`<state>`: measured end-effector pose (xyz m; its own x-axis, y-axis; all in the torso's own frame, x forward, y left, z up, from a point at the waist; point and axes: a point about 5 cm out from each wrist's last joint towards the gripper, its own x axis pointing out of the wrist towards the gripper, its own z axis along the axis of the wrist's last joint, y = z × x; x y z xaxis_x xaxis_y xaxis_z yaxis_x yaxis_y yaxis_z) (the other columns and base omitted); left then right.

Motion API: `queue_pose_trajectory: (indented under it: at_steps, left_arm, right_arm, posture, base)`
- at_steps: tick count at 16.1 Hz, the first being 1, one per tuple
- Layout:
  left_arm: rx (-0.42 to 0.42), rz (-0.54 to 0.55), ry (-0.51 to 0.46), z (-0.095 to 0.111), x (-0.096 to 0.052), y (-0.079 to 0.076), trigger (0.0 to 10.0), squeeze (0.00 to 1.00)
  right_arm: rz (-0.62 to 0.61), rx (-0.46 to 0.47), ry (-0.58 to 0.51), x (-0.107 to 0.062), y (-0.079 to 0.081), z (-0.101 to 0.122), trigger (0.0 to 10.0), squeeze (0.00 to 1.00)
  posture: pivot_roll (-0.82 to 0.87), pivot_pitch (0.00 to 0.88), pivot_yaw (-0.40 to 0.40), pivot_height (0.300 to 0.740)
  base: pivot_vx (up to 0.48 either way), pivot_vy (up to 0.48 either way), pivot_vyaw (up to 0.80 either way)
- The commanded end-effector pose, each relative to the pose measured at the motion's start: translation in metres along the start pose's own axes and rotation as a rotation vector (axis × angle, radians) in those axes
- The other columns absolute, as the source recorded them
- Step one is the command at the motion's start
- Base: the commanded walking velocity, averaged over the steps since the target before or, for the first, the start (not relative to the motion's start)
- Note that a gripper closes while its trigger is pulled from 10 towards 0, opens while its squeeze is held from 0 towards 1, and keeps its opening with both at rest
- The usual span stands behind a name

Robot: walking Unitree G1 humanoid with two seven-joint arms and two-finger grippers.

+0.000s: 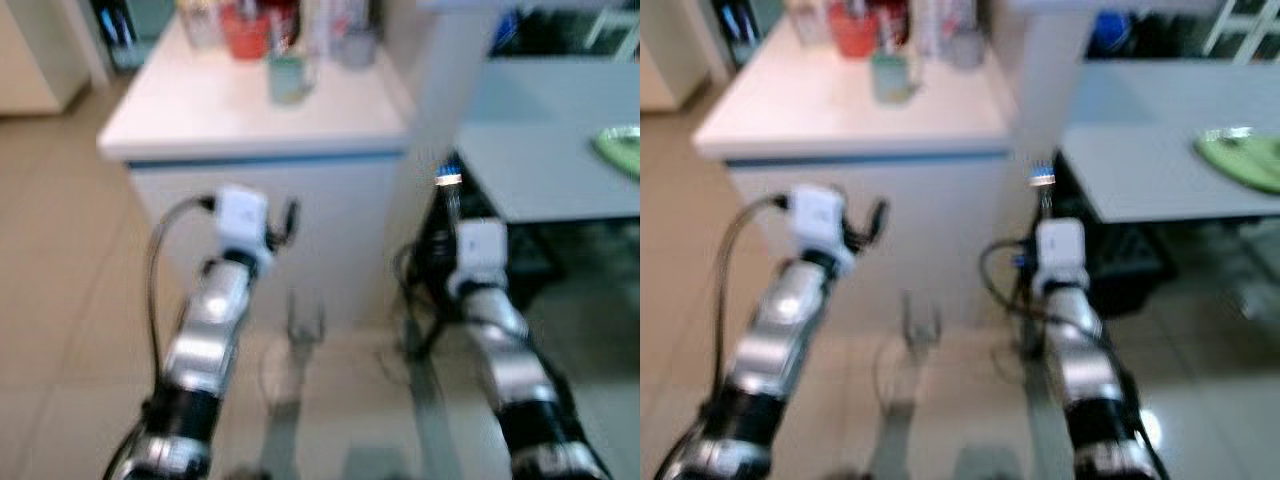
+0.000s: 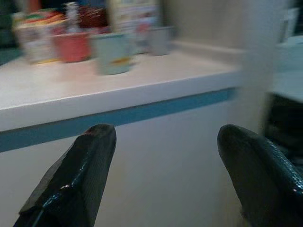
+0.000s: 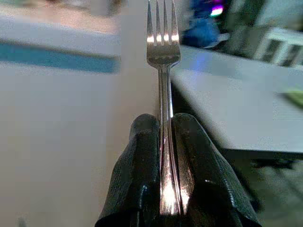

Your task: Setting the table

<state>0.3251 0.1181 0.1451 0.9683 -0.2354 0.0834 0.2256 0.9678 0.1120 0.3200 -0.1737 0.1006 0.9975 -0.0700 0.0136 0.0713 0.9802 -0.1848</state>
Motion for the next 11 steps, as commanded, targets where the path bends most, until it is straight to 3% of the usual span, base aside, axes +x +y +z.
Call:
queue_pose_trajectory:
  at_steps: [1,5,8,11]
  left_arm:
    - [0.019,0.025,0.006,0.0010,0.0003,0.0085,10.0,0.00]
    - [0.026,0.018,0.014,0.0005,0.0019,0.0065,10.0,0.00]
    - [0.038,0.019,0.026,-0.0015,0.0027,0.0054,10.0,0.00]
    - [0.029,0.023,0.023,-0.0015,0.0028,0.0047,10.0,0.00]
  right_arm:
    - [0.011,0.014,-0.021,0.0019,0.0044,0.0067,0.0,0.00]
    - [0.013,0.012,-0.022,0.0017,0.0042,0.0073,0.0,0.00]
    - [0.016,0.010,-0.023,0.0012,0.0049,0.0072,0.0,0.00]
    - [0.016,0.008,-0.022,0.0011,0.0050,0.0072,0.0,0.00]
  posture:
    - [-0.01,0.000,0.007,0.740]
    - [-0.01,0.000,0.007,0.740]
    - [-0.01,0.000,0.008,0.740]
    - [-0.02,0.000,0.008,0.740]
  base:
    - [0.000,-0.431,0.00]
    - [0.255,-0.356,0.00]
    - [0.432,-0.085,0.00]
    - [0.000,0.000,0.00]
